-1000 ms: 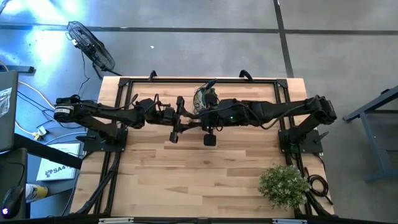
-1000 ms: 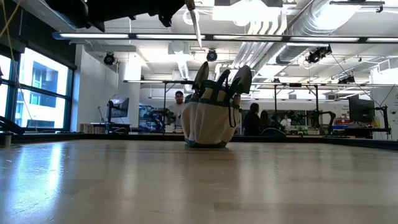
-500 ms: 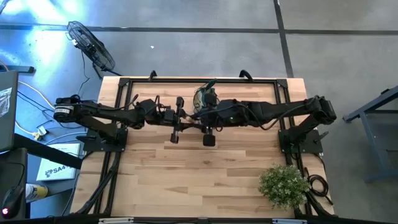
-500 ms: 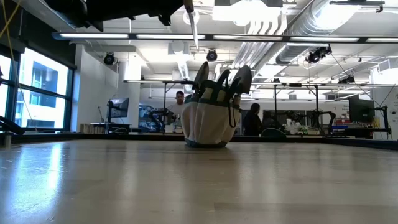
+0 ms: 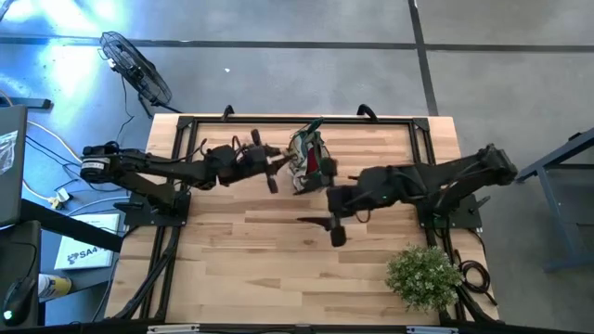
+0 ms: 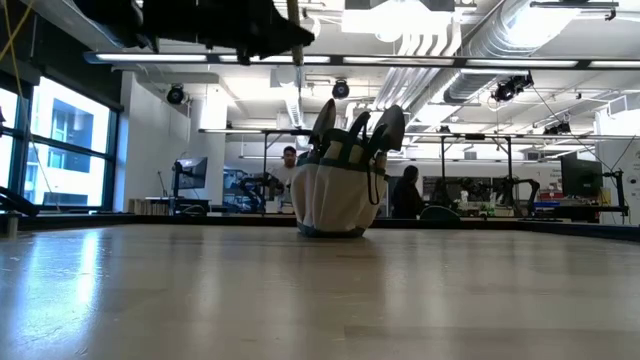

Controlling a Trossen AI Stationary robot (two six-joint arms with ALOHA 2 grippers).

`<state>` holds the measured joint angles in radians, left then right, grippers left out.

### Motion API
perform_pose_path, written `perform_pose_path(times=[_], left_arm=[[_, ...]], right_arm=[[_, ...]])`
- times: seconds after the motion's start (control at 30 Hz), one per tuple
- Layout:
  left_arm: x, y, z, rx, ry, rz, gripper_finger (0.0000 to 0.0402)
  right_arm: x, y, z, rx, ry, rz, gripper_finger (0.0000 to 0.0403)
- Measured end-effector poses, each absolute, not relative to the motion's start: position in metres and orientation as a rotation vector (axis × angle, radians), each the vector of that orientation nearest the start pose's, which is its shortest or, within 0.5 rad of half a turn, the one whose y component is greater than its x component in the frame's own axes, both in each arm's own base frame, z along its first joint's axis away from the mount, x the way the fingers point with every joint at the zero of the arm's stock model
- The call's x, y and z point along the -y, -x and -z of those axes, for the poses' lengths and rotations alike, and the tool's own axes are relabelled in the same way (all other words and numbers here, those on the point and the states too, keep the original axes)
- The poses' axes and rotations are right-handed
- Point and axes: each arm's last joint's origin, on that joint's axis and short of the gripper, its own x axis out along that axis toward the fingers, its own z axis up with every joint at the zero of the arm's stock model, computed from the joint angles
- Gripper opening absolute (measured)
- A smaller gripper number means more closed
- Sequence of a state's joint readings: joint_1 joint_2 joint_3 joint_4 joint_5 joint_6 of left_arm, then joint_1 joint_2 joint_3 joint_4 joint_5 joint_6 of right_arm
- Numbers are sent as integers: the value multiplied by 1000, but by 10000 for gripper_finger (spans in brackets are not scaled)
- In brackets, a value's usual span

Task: Pick & Place Garden tools in Gardening bag
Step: Put the brown trowel into the light brown gardening bag

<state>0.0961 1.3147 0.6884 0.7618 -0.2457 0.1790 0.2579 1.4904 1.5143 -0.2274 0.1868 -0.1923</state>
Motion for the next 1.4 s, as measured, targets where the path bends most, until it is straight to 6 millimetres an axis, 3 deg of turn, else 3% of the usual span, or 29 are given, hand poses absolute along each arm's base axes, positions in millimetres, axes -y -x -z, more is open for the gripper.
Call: perform_pose_path(times=[0.17,0.27,0.37,0.53,0.73,0.87,1.4], left_arm=[[-64,-275,-275,93,-99,-450,61],[-80,-277,-272,135,-110,-375,61],[-92,-284,-262,165,-129,-287,61],[-116,-293,-239,186,-108,-316,61],[-142,-312,-234,186,-106,-276,61],[-147,-325,-231,110,-91,-269,61],[-147,-323,-224,-32,-88,-307,61]], right_arm=[[-102,-302,-428,-151,233,-148,249],[-113,-290,-430,-169,202,-201,249],[-118,-287,-425,-224,174,-203,249],[-120,-286,-415,-308,158,-115,246],[-120,-286,-409,-347,138,-84,243],[-120,-286,-408,-350,136,-84,243],[-118,-284,-402,-415,143,-77,243]])
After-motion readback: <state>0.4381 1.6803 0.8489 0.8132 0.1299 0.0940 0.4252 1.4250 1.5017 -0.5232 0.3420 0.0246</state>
